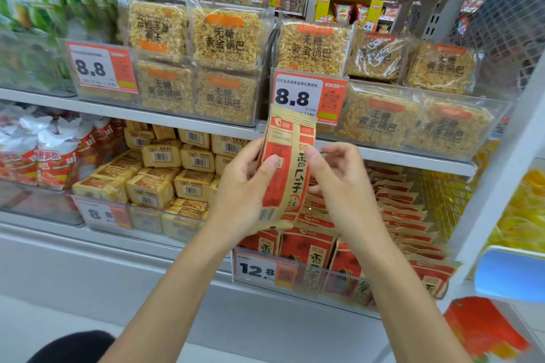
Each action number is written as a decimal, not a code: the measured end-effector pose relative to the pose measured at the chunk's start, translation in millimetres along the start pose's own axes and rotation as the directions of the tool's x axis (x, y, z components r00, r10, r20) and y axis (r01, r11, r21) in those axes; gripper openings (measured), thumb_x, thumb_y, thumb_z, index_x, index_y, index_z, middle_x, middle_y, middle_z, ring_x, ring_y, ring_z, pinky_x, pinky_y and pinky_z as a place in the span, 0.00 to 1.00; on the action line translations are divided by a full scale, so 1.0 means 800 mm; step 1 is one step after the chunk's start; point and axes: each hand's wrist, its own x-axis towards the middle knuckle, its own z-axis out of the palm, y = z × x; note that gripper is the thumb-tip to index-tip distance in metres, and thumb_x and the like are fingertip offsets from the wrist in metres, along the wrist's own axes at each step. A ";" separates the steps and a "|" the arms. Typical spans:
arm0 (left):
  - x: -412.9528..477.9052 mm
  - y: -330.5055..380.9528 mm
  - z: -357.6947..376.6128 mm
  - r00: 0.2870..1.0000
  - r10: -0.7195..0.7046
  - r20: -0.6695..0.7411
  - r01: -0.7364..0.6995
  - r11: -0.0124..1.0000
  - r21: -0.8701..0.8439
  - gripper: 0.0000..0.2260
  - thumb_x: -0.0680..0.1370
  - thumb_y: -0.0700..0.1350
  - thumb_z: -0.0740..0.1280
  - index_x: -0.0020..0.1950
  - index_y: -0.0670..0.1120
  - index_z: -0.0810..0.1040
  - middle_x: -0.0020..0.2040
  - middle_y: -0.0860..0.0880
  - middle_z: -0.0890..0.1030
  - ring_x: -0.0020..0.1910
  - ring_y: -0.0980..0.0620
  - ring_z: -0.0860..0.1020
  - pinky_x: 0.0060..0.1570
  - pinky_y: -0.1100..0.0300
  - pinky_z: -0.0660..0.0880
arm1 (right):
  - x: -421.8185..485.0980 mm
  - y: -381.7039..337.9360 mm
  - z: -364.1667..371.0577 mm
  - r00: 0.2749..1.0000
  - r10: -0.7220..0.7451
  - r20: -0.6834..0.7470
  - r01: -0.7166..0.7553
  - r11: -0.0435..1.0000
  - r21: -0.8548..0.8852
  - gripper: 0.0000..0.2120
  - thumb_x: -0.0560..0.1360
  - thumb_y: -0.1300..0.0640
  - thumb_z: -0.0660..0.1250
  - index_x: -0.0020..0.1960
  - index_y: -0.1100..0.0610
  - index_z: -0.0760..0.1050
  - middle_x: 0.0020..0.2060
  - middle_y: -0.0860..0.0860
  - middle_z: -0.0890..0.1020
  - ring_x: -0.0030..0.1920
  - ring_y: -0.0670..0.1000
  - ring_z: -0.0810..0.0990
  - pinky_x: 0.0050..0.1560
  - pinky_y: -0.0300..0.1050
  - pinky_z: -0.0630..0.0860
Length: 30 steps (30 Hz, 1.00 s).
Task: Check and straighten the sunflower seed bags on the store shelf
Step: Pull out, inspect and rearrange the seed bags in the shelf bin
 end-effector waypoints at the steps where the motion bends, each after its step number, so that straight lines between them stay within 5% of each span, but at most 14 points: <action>1: -0.002 0.004 0.005 0.999 0.027 0.023 -0.028 0.999 0.030 0.14 0.82 0.43 0.62 0.67 0.50 0.76 0.56 0.53 0.85 0.55 0.55 0.83 0.51 0.60 0.80 | -0.002 -0.003 0.002 0.998 -0.010 0.061 0.010 1.000 0.009 0.22 0.73 0.37 0.64 0.62 0.47 0.70 0.50 0.40 0.80 0.50 0.39 0.80 0.48 0.41 0.78; 5: -0.007 0.016 0.002 0.962 -0.069 0.264 0.068 0.998 0.013 0.14 0.81 0.48 0.59 0.65 0.58 0.76 0.62 0.62 0.80 0.64 0.62 0.76 0.64 0.57 0.74 | -0.006 -0.011 -0.003 0.982 -0.103 0.161 0.113 0.992 -0.056 0.25 0.74 0.32 0.60 0.68 0.39 0.68 0.58 0.35 0.78 0.60 0.37 0.76 0.61 0.42 0.73; 9: 0.001 0.007 -0.015 0.983 0.001 0.183 -0.023 0.993 0.119 0.15 0.80 0.38 0.66 0.64 0.50 0.78 0.61 0.54 0.82 0.61 0.56 0.79 0.59 0.55 0.78 | -0.007 -0.018 -0.013 0.955 -0.168 0.244 0.180 0.983 -0.030 0.19 0.81 0.45 0.57 0.71 0.41 0.69 0.62 0.37 0.78 0.63 0.36 0.75 0.66 0.43 0.71; 13: 0.005 -0.006 -0.010 0.998 0.002 0.058 -0.014 0.979 0.206 0.22 0.72 0.49 0.73 0.61 0.56 0.67 0.58 0.55 0.77 0.57 0.63 0.77 0.52 0.62 0.77 | -0.009 -0.025 -0.006 0.920 -0.151 0.361 0.110 0.985 0.132 0.18 0.84 0.54 0.49 0.65 0.42 0.74 0.56 0.39 0.82 0.57 0.38 0.79 0.55 0.36 0.77; 16: 0.007 -0.008 -0.009 1.000 -0.013 0.018 0.008 0.970 0.245 0.27 0.71 0.53 0.74 0.67 0.55 0.69 0.57 0.56 0.81 0.56 0.61 0.79 0.53 0.58 0.78 | -0.004 -0.021 -0.003 0.927 -0.157 0.341 0.092 0.975 0.201 0.15 0.84 0.53 0.53 0.63 0.44 0.76 0.57 0.45 0.83 0.58 0.45 0.81 0.59 0.46 0.79; 18: 0.007 -0.002 -0.008 0.998 0.055 -0.033 -0.044 0.964 0.262 0.23 0.68 0.54 0.76 0.62 0.53 0.77 0.51 0.57 0.84 0.49 0.60 0.82 0.48 0.58 0.80 | -0.002 -0.017 -0.005 0.935 -0.174 0.309 0.096 0.963 0.251 0.12 0.82 0.54 0.58 0.62 0.46 0.77 0.57 0.47 0.83 0.58 0.47 0.81 0.59 0.49 0.78; 24: 0.032 0.021 -0.029 0.983 0.176 -0.058 -0.149 0.936 0.319 0.12 0.76 0.46 0.72 0.58 0.58 0.81 0.52 0.57 0.84 0.54 0.58 0.81 0.57 0.54 0.79 | 0.018 -0.021 -0.008 0.927 -0.354 0.122 0.338 0.931 0.137 0.10 0.81 0.62 0.63 0.59 0.52 0.77 0.52 0.45 0.83 0.53 0.42 0.81 0.50 0.36 0.77; 30: 0.041 0.007 -0.051 0.988 0.151 -0.027 -0.135 0.938 0.318 0.15 0.76 0.41 0.71 0.54 0.62 0.80 0.50 0.60 0.85 0.53 0.59 0.82 0.56 0.60 0.79 | 0.026 0.009 0.013 0.945 -0.314 0.088 0.298 0.942 0.155 0.12 0.80 0.63 0.64 0.58 0.49 0.77 0.50 0.43 0.84 0.52 0.43 0.82 0.50 0.33 0.76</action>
